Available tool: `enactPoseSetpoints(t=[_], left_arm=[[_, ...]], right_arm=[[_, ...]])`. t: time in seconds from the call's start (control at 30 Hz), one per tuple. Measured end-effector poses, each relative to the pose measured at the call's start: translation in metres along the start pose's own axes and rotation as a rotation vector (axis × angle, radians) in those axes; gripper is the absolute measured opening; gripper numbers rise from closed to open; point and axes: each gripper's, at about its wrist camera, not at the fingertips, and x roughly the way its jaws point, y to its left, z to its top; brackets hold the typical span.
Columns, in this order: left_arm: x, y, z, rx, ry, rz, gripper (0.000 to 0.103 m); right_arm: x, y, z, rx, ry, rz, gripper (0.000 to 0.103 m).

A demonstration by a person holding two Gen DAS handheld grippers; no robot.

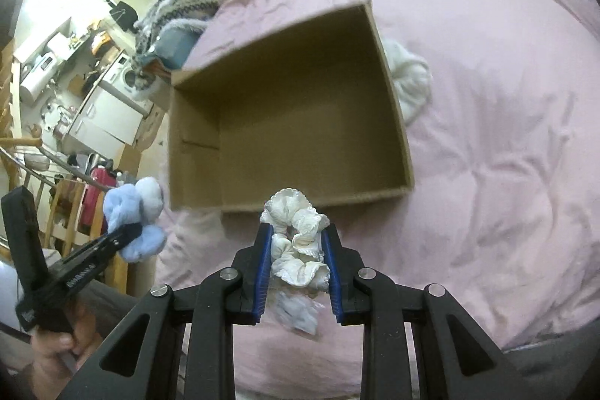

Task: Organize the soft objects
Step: 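Carry both scrunchies over the box and open both tools to drop them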

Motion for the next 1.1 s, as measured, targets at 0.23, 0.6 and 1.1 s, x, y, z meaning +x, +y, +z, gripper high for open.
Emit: enactPoseSetpoints(t=[0.23,0.6,1.1], left_arm=[[0.014,0.000,0.023,0.000,-0.021,-0.053,0.013],[0.062,-0.022,0.049,0.050,-0.036,-0.036,0.013],[0.091,-0.020,0.051,0.009,0.030,-0.051,0.014]], right_arm=[[-0.028,0.026,0.034,-0.085,-0.087,-0.075,0.028],[0.019,0.026,0.063,-0.137,-0.094,-0.065,0.028],[0.033,0.017,0.063,-0.078,-0.051,-0.117,0.028]])
